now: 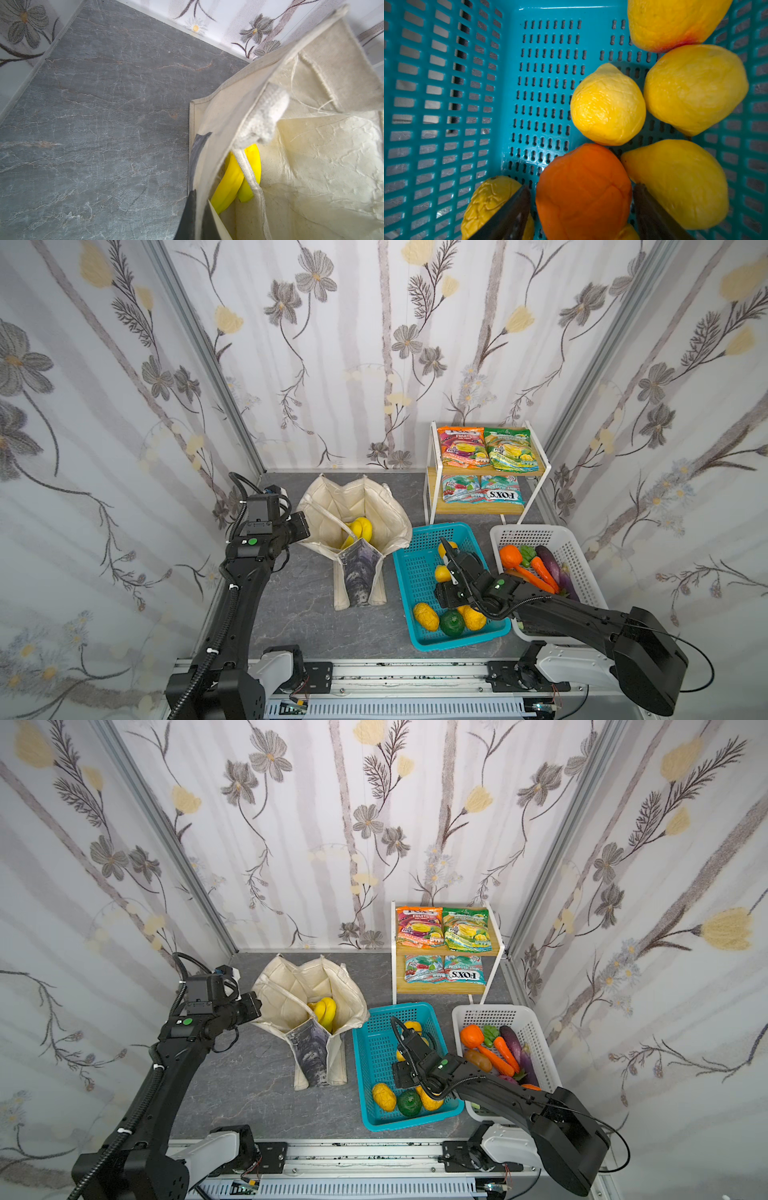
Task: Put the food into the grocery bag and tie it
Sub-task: 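Grasp the orange in the teal basket with the right gripper, then lift the orange and carry it over the tote bag with the right gripper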
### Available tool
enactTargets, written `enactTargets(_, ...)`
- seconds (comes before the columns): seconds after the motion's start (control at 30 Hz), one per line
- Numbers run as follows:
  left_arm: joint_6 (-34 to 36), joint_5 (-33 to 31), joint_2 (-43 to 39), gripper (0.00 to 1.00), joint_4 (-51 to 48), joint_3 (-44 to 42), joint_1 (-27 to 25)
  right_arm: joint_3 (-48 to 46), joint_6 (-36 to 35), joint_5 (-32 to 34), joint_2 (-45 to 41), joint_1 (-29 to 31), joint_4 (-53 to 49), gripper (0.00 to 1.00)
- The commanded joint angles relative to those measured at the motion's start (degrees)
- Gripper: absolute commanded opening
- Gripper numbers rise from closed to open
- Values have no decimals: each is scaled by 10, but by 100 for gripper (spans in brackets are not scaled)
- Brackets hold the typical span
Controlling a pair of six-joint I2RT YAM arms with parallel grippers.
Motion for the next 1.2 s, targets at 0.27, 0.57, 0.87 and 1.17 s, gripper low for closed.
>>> enactTargets(0.27, -1, 13, -3, 0, 1, -4, 0, 7, 3, 3, 44, 1, 44, 82)
enactTargets(0.57, 0, 14, -5, 0, 2, -7, 0, 6, 10, 4, 52, 23, 54, 70)
enactTargets(0.87, 0, 17, -5, 0, 3, -7, 0, 32, 24, 16, -28, 23, 0, 62)
enactTargets(1.17, -3, 31, 0, 0, 8, -4, 0, 209, -31, 47, -54, -4, -57, 59)
